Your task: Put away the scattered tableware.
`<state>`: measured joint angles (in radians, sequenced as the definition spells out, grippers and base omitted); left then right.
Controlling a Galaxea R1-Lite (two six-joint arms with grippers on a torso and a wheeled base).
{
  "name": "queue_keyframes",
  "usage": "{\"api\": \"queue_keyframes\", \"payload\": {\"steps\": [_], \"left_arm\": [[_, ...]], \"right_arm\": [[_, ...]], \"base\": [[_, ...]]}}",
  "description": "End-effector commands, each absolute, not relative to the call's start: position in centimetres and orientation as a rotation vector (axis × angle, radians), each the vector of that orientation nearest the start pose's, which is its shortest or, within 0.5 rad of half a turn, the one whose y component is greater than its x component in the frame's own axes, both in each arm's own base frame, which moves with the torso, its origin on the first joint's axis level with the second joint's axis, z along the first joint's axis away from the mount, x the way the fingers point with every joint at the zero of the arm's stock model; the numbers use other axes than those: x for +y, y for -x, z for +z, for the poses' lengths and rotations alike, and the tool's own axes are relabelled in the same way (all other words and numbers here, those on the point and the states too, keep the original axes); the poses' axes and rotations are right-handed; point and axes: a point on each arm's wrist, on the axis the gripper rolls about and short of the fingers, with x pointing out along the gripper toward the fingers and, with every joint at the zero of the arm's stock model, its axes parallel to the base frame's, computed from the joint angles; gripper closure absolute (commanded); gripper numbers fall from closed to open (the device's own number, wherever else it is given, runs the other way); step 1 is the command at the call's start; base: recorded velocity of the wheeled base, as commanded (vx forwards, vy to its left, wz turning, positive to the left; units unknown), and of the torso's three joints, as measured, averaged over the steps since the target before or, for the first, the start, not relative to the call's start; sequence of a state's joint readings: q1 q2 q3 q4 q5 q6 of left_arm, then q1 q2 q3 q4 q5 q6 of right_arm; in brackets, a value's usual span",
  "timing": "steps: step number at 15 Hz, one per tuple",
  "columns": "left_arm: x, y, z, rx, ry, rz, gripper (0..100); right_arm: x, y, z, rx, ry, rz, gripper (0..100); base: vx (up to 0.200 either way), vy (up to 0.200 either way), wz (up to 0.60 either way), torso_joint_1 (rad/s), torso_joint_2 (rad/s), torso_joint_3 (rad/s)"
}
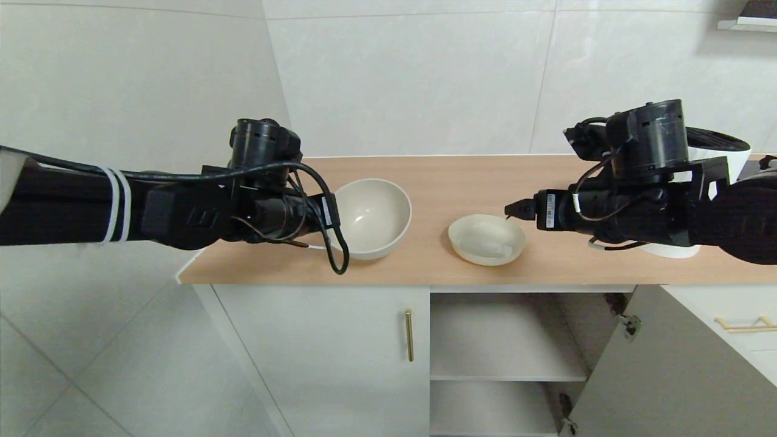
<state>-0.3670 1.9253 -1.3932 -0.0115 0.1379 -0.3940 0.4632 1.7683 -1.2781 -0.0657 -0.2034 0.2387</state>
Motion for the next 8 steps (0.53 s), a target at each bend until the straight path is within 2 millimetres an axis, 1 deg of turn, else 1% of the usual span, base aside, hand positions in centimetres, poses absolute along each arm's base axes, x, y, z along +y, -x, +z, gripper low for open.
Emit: {"api": "queue_keyframes", "payload": {"steps": [1, 2, 3, 4, 8], "left_arm": [[-12.0, -31.9, 25.0, 0.428, 0.286, -0.152, 100], [-11.7, -31.3, 25.7, 0.409, 0.292, -0.156, 100], [-11.6, -31.0, 25.9, 0.402, 0.294, -0.157, 100], [-11.5, -30.6, 26.3, 0.393, 0.296, -0.159, 100], [-11.5, -30.4, 26.4, 0.39, 0.295, -0.163, 100]], "right_arm": [[16.4, -34.3, 22.4, 0.564, -0.097, 0.047, 0], [16.8, -35.3, 21.3, 0.595, -0.085, 0.0, 0], [16.9, -35.7, 20.8, 0.602, -0.077, -0.014, 0], [17.3, -36.5, 19.6, 0.623, -0.063, -0.029, 0], [17.7, -37.3, 18.1, 0.651, -0.054, -0.036, 0]], "base": [[0.0, 0.0, 0.0, 0.0, 0.0, 0.0], [0.0, 0.0, 0.0, 0.0, 0.0, 0.0], [0.0, 0.0, 0.0, 0.0, 0.0, 0.0], [0.0, 0.0, 0.0, 0.0, 0.0, 0.0], [0.0, 0.0, 0.0, 0.0, 0.0, 0.0]]}}
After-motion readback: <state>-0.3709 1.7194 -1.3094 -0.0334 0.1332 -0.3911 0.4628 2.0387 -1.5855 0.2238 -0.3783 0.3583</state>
